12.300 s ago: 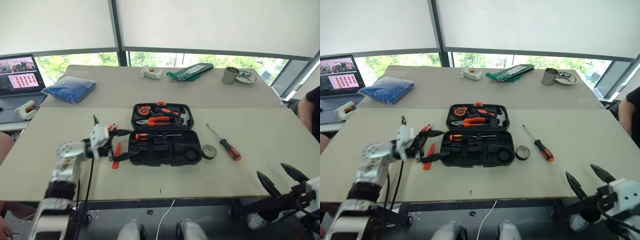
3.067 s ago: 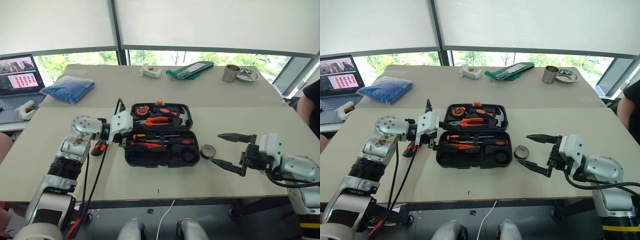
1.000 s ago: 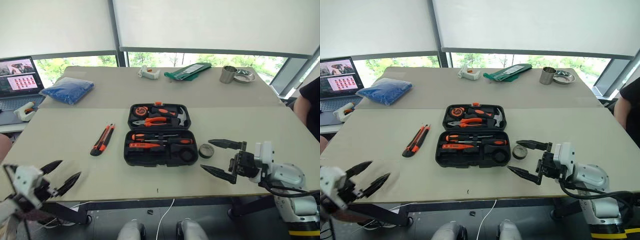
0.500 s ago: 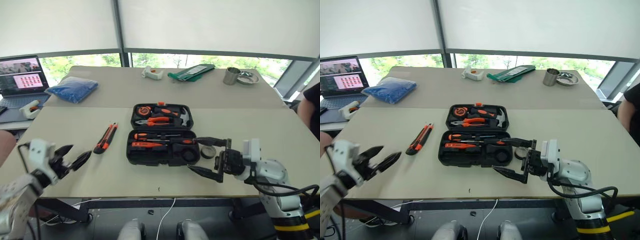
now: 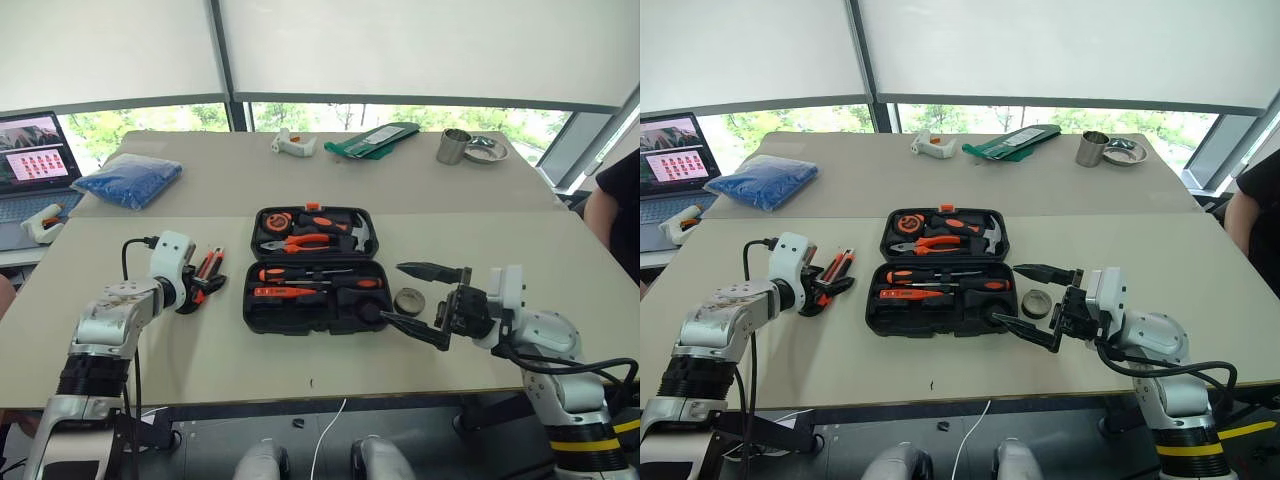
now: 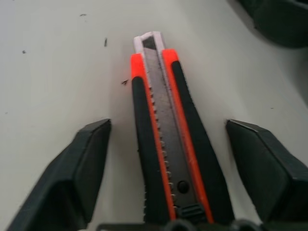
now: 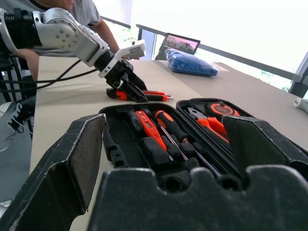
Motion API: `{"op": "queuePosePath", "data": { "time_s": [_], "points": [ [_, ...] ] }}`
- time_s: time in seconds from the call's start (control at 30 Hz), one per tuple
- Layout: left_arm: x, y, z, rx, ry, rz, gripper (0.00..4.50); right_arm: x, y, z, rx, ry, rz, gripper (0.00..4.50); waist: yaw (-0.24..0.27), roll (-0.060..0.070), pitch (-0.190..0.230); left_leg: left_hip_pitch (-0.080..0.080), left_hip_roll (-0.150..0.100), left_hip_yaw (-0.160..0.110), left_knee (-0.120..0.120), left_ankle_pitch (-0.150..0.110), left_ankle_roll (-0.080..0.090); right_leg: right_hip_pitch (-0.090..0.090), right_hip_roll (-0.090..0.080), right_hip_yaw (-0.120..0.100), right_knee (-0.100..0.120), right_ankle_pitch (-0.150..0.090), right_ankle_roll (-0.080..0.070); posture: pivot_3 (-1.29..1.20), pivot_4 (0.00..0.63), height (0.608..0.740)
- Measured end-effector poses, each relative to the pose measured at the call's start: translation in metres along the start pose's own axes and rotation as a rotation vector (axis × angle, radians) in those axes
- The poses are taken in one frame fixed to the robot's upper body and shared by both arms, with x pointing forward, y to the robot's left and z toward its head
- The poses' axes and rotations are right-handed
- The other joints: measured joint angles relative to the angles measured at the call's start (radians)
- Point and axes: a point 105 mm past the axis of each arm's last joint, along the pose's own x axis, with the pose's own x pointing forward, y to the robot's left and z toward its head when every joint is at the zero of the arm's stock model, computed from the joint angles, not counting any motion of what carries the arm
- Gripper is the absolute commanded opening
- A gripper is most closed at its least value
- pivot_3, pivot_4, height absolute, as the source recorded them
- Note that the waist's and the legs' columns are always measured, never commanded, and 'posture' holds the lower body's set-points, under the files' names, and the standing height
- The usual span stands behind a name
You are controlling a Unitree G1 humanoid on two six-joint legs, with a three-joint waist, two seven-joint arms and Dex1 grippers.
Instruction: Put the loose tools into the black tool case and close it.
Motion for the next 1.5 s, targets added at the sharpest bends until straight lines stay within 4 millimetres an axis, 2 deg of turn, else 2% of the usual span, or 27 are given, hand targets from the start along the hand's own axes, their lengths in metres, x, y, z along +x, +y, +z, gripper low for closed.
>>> {"op": "queuePosePath", "data": {
  "time_s": [0.07,0.1,0.23,0.3,0.37,0.47,0.53,0.6,0.67,0.8,1.03,1.3,1.5],
  "points": [
    [-0.002,-0.001,-0.003,0.003,0.001,-0.010,1.75,-0.002,0.001,-0.001,0.005,0.006,-0.007,4.50,-0.003,0.000,0.000,0.001,0.000,0.000,0.000,0.000,0.000,0.000,0.000,0.001,0.000,0.000,0.000,0.00,0.150,0.740],
    [-0.003,-0.002,-0.003,0.007,-0.002,-0.016,1.61,-0.002,0.001,-0.002,0.005,0.007,-0.008,4.50,-0.003,0.000,0.000,0.001,0.000,0.000,0.000,0.000,0.000,0.000,0.000,0.001,0.000,0.000,0.000,0.00,0.150,0.740],
    [-0.003,-0.008,-0.001,0.076,-0.077,-0.083,1.61,-0.004,0.001,-0.001,-0.009,0.029,-0.005,4.50,0.000,0.000,0.000,0.001,0.001,0.000,0.000,0.000,0.000,0.000,-0.001,0.001,0.000,0.000,0.000,0.00,0.150,0.740],
    [-0.004,-0.010,0.007,0.140,-0.161,-0.136,1.61,-0.009,-0.001,0.000,-0.020,0.045,-0.012,4.50,0.006,-0.001,0.000,-0.001,0.001,0.000,0.001,0.000,0.000,-0.001,-0.001,0.000,0.000,0.000,-0.001,0.00,0.150,0.740],
    [-0.010,-0.018,0.025,0.230,-0.252,-0.234,1.61,-0.017,-0.008,0.005,-0.038,0.051,-0.052,4.50,0.013,-0.002,0.001,-0.003,0.001,0.000,0.002,0.000,0.000,-0.002,-0.002,0.000,0.000,0.000,-0.001,0.00,0.150,0.740],
    [-0.030,-0.049,0.062,0.466,-0.396,-0.468,1.61,-0.040,-0.031,0.020,-0.071,0.045,-0.180,4.50,0.022,-0.002,0.001,-0.004,0.000,0.001,0.002,-0.001,0.002,-0.001,-0.003,-0.001,-0.003,0.000,-0.001,0.00,0.150,0.740],
    [-0.043,-0.083,0.069,0.605,-0.441,-0.654,1.61,-0.053,-0.034,0.020,-0.079,0.090,-0.196,4.50,0.024,-0.002,0.001,-0.004,0.000,0.001,0.001,-0.002,0.004,0.001,-0.003,-0.001,-0.007,-0.001,0.000,0.00,0.150,0.740],
    [-0.048,-0.116,0.060,0.708,-0.420,-0.837,1.61,-0.060,-0.029,0.014,-0.058,0.120,-0.190,4.50,0.022,-0.002,0.001,-0.004,-0.001,0.001,0.001,-0.003,0.005,0.001,-0.001,-0.001,-0.009,0.000,0.001,0.00,0.150,0.740],
    [-0.044,-0.137,0.050,0.763,-0.374,-0.927,1.61,-0.064,-0.023,0.008,-0.032,0.139,-0.189,4.50,0.020,-0.002,0.001,-0.005,-0.001,0.001,0.001,-0.003,0.005,0.001,0.000,-0.001,-0.009,0.000,0.001,0.00,0.150,0.740],
    [-0.033,-0.161,0.039,0.875,-0.289,-0.979,1.61,-0.065,-0.013,0.005,-0.018,0.155,-0.165,4.50,0.011,-0.002,0.001,-0.004,-0.001,0.001,0.002,-0.003,0.004,0.001,0.000,0.000,-0.008,-0.001,0.003,0.00,0.150,0.740],
    [-0.017,-0.162,0.028,0.889,-0.221,-0.957,1.61,-0.062,-0.007,0.009,-0.037,0.151,-0.147,4.50,0.010,-0.002,0.001,-0.003,-0.001,-0.001,0.002,-0.002,0.004,0.001,0.001,0.001,-0.007,-0.002,0.007,0.00,0.150,0.740],
    [-0.011,-0.160,0.024,0.882,-0.171,-0.930,1.61,-0.063,-0.004,0.008,-0.030,0.158,-0.150,4.50,0.011,-0.002,0.001,-0.004,-0.001,-0.001,0.002,-0.002,0.004,0.001,0.000,0.001,-0.008,-0.001,0.005,0.00,0.150,0.740],
    [-0.010,-0.166,0.024,0.859,-0.170,-0.944,1.61,-0.062,-0.005,0.008,-0.031,0.158,-0.153,4.50,0.011,-0.002,0.001,-0.004,-0.001,-0.001,0.002,-0.002,0.004,0.001,0.000,0.001,-0.008,-0.001,0.005,0.00,0.150,0.740]
  ]
}}
